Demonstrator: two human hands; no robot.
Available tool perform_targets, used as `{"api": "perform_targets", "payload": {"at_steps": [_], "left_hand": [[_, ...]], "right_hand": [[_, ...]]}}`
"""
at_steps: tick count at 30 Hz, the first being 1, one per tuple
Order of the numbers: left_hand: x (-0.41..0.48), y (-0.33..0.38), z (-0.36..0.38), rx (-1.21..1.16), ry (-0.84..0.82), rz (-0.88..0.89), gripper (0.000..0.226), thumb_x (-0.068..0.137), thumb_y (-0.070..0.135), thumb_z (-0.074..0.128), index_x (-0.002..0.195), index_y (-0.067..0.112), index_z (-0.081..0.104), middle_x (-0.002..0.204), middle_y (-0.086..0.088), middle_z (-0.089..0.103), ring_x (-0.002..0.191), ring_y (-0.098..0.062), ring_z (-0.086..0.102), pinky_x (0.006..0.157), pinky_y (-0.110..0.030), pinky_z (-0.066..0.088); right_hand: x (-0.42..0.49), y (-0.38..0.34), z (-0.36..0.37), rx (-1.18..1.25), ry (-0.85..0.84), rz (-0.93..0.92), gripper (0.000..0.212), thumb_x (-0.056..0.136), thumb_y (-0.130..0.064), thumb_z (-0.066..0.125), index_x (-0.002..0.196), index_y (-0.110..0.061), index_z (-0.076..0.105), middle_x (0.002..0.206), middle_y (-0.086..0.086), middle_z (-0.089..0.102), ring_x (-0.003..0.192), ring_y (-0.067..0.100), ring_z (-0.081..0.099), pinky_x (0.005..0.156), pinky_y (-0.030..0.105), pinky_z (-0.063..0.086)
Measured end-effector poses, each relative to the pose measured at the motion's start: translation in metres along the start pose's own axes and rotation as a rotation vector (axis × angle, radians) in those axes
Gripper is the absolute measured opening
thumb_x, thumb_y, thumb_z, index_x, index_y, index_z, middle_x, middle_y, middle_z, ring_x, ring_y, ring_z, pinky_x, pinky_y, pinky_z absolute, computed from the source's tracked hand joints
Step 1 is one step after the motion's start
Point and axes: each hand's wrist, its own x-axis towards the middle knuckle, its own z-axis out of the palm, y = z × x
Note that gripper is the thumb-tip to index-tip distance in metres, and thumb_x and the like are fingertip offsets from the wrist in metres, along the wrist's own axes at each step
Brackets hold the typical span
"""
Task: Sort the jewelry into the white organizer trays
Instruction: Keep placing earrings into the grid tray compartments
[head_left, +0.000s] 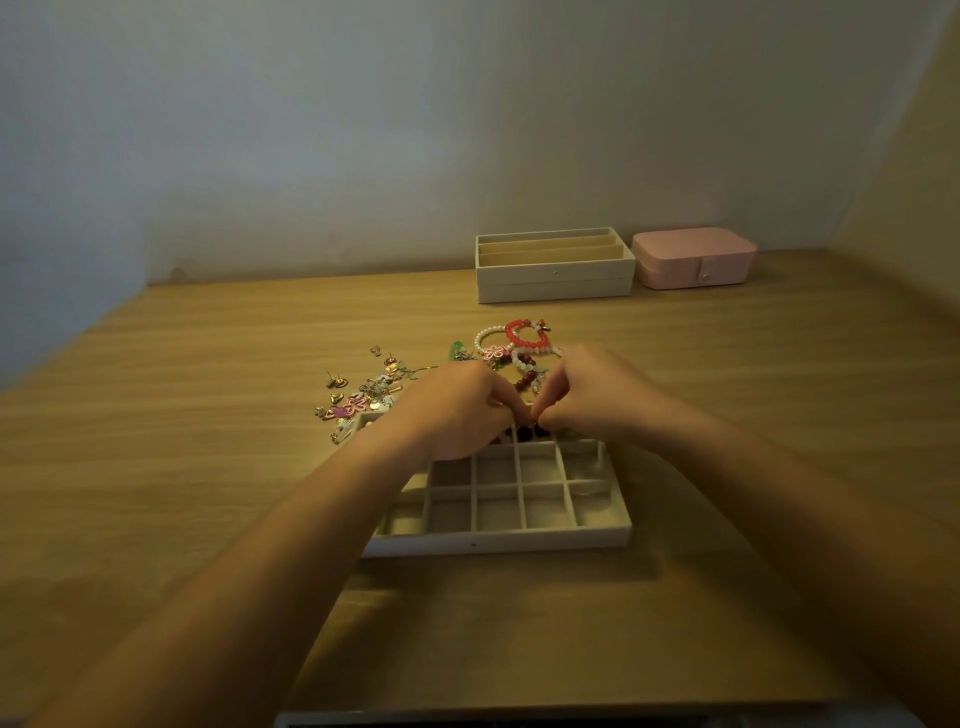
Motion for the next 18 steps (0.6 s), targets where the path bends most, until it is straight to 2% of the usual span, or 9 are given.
{"api": "perform_targets", "payload": {"at_steps": [3,6,12,18], "left_hand": [[0.001,0.0,0.0,-0.022,0.005,-0.009,0.02,0.091,0.032,0.06,0.098,0.04,0.077,0.094,0.013,0.07,0.086,-0.01,0.062,0.079,-0.038,0.058],[0.004,0.002,0.003,-0.012,0.028,-0.028,0.012,0.088,0.038,0.067,0.095,0.038,0.077,0.088,0.014,0.066,0.086,-0.01,0.062,0.078,-0.037,0.058],[0.011,0.008,0.008,-0.02,0.058,-0.084,0.008,0.081,0.029,0.075,0.082,0.036,0.078,0.079,0.012,0.071,0.077,-0.012,0.065,0.074,-0.039,0.06],[0.013,0.009,0.013,0.023,0.085,-0.076,0.012,0.081,0.027,0.074,0.086,0.036,0.079,0.078,0.011,0.072,0.075,-0.015,0.065,0.073,-0.038,0.06]], "right_hand": [[-0.004,-0.001,0.004,-0.025,0.047,0.014,0.015,0.089,-0.012,0.071,0.093,-0.022,0.082,0.087,-0.006,0.073,0.083,0.006,0.065,0.081,0.031,0.06],[-0.007,-0.003,0.007,-0.043,0.069,0.049,0.018,0.088,-0.012,0.07,0.089,-0.025,0.083,0.083,-0.007,0.073,0.081,0.009,0.066,0.079,0.036,0.062],[-0.009,-0.005,0.011,-0.067,0.116,0.092,0.018,0.084,-0.014,0.07,0.085,-0.026,0.083,0.08,-0.006,0.072,0.082,0.014,0.067,0.078,0.04,0.062],[-0.01,-0.004,0.012,-0.061,0.126,0.084,0.016,0.087,-0.016,0.069,0.087,-0.024,0.083,0.079,-0.006,0.071,0.079,0.013,0.066,0.074,0.037,0.062]]}}
